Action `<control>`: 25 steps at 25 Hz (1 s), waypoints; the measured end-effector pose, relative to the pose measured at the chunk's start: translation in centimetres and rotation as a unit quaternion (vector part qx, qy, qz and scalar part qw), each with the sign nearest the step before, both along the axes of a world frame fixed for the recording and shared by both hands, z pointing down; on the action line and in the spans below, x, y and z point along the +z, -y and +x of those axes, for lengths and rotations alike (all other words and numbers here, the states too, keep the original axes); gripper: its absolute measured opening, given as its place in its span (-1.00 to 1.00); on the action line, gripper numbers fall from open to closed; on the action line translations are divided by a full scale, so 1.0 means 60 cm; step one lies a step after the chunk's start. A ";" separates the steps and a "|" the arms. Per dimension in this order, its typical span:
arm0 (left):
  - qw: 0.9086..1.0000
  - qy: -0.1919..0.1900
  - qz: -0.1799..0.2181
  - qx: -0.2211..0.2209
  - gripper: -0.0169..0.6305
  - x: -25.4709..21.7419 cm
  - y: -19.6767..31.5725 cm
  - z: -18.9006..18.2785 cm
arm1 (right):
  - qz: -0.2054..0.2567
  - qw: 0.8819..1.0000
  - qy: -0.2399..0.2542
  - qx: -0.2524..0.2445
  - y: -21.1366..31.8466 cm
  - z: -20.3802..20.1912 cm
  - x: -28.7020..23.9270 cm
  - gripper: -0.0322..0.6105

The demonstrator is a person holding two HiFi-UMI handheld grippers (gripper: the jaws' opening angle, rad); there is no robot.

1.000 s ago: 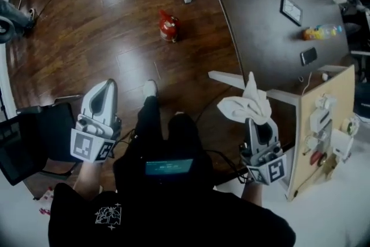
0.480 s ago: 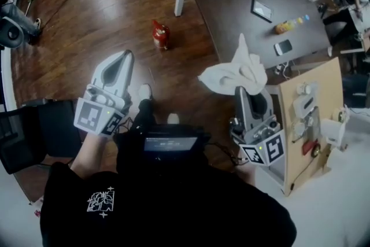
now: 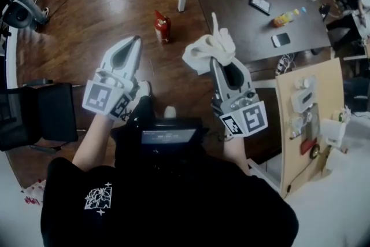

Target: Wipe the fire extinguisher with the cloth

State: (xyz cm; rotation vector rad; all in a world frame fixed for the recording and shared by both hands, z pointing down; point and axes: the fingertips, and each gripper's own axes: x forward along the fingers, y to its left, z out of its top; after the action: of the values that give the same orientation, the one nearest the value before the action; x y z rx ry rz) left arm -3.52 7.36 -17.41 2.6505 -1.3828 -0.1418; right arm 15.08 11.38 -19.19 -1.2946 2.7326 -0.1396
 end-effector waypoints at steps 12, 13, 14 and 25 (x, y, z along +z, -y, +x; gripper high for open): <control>0.999 0.001 0.028 -0.016 -0.94 -0.013 -0.002 0.004 | -0.006 1.000 -0.018 0.018 0.046 -0.084 0.033 -0.62; 1.000 -0.001 0.027 -0.015 -0.94 -0.011 -0.001 0.003 | -0.007 1.000 -0.021 0.021 0.049 -0.089 0.037 -0.62; 1.000 0.000 0.025 -0.014 -0.94 -0.011 -0.004 0.002 | -0.006 0.999 -0.024 0.023 0.048 -0.094 0.040 -0.62; 0.999 -0.026 0.036 -0.002 -0.94 -0.037 -0.058 -0.028 | -0.003 0.999 -0.031 0.041 -0.017 -0.123 0.024 -0.62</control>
State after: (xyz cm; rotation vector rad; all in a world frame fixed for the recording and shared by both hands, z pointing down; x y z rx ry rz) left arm -5.19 10.82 -19.60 2.6816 -1.3927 -0.2642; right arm 7.70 12.40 -17.73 -1.4325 2.7273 -0.1017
